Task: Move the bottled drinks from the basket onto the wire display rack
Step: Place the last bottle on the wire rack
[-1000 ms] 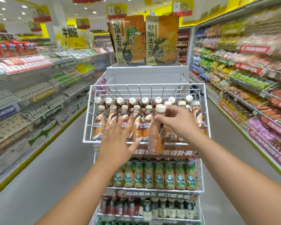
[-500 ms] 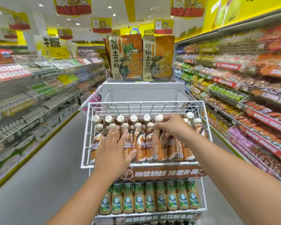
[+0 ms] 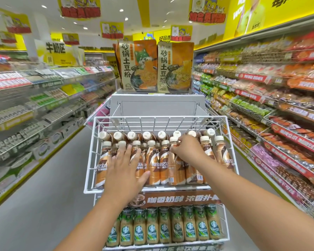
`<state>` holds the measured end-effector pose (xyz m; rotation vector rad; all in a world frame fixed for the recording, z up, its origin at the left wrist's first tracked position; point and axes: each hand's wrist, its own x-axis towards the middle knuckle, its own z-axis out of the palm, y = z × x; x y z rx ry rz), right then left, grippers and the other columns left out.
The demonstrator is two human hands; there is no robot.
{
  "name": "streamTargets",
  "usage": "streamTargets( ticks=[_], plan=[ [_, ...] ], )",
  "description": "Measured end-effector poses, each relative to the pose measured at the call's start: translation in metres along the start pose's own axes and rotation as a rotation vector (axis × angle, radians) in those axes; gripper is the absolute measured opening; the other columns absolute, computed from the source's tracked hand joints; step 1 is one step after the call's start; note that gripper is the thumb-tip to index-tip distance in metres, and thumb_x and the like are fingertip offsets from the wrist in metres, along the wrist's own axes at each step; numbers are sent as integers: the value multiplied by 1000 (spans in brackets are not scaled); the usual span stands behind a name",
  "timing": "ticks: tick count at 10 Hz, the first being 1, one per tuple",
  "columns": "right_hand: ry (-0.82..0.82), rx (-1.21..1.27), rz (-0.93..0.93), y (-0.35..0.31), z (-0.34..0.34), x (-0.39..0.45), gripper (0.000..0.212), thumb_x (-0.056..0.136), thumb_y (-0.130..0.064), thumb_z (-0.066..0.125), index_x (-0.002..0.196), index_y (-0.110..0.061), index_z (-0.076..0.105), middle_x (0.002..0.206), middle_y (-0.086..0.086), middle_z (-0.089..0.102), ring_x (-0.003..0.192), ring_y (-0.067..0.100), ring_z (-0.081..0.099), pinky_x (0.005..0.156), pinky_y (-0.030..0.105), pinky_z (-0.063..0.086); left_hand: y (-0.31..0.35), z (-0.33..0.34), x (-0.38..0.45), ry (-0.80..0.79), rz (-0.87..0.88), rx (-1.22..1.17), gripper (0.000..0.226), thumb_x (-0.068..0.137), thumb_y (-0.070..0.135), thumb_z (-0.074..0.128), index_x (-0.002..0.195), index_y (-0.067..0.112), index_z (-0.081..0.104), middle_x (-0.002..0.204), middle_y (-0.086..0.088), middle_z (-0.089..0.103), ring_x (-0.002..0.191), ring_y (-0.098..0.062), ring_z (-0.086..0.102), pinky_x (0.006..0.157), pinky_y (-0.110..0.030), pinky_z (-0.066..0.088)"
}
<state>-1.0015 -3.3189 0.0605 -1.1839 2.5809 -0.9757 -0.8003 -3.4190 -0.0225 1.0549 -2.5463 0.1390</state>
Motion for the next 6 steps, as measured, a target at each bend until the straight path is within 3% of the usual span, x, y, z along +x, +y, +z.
streamTargets(
  ticks=[1, 2, 3, 4, 5, 6],
  plan=[
    [41, 18, -29, 5, 3, -2, 45, 96, -27, 69, 129, 2, 60, 123, 19, 68, 105, 31, 68, 87, 42, 57, 0, 4, 3, -34, 3, -3, 83, 95, 77, 18, 163, 34, -4, 172, -1, -10, 158, -24, -7, 128, -48, 3],
    [68, -30, -76, 7, 6, -7, 49, 98, -33, 65, 136, -4, 57, 121, 16, 69, 91, 26, 70, 81, 39, 57, 1, 3, 4, -46, 19, -25, 81, 96, 75, 21, 163, 34, -1, 172, -1, -8, 158, -24, -6, 126, -47, 0],
    [136, -212, -240, 12, 16, -15, 46, 102, -36, 57, 140, -9, 55, 134, 12, 61, 108, 25, 65, 91, 37, 54, -5, 3, 12, -74, 61, -30, 82, 96, 76, 19, 163, 33, 4, 172, -1, -2, 158, -25, -2, 127, -48, 3],
    [134, -311, -289, 21, 22, -20, 55, 103, -41, 52, 150, -14, 45, 155, 9, 44, 141, 26, 44, 113, 41, 44, -10, 0, 17, -104, 72, -32, 84, 94, 77, 18, 163, 32, 5, 172, -2, 1, 158, -26, 0, 128, -48, 6],
    [92, -439, -306, 31, 32, -39, 72, 102, -54, 44, 162, -22, 21, 171, 1, 13, 158, 23, 6, 127, 44, 14, -16, -2, 14, -92, 122, -47, 82, 95, 76, 21, 163, 32, 5, 172, 0, 0, 158, -25, 0, 128, -48, 4],
    [75, -498, -294, 36, 38, -51, 78, 102, -61, 40, 164, -26, 9, 172, -2, -1, 158, 21, -6, 127, 45, 5, -19, -3, 10, -51, 160, -37, 81, 96, 75, 22, 163, 33, 5, 172, 1, -4, 158, -26, 0, 125, -47, -5]
  ],
)
